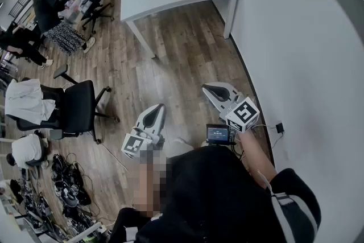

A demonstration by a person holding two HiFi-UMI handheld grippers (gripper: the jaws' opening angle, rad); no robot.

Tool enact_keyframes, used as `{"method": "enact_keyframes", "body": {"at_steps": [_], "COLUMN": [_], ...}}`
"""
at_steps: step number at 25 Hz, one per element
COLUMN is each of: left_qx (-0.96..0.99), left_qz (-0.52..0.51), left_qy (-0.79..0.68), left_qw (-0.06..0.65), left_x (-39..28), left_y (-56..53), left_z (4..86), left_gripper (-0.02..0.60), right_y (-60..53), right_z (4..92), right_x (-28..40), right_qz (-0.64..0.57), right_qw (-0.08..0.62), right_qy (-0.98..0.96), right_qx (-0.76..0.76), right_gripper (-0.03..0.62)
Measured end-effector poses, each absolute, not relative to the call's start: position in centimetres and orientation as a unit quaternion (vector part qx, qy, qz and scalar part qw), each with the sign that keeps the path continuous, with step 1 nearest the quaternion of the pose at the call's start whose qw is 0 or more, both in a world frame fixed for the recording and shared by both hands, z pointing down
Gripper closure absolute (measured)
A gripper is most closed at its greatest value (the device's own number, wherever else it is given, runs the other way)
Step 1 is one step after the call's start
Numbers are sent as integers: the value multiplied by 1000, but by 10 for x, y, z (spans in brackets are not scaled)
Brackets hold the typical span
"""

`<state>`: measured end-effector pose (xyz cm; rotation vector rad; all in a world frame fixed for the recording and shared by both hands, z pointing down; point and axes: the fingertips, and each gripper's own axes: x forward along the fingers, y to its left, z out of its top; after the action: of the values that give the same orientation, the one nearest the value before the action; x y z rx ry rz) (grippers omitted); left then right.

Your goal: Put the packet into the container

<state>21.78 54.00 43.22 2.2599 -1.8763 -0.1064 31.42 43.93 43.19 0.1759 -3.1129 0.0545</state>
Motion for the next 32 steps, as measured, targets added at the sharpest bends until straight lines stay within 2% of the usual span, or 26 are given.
{"method": "enact_keyframes", "body": {"at_steps": [9, 24, 32], "left_qx": [764, 772, 781], "left_qz": [-42, -67, -74], "left_qy": [-637, -627, -614], "left_qw": [90, 84, 90], "left_x": [171, 15, -29], "left_y": [498, 388, 337], "left_z": [433, 412, 416], "left_gripper": [574, 574, 574], "right_y": [404, 296, 252], "right_z": [431, 407, 411], "right_x": [265, 112, 72], "right_qz": [4, -23, -26], "right_qw": [17, 28, 42], "right_qy": [-999, -997, -996], "right_qx": [47, 68, 79], "right_gripper": [571, 571, 571]}}
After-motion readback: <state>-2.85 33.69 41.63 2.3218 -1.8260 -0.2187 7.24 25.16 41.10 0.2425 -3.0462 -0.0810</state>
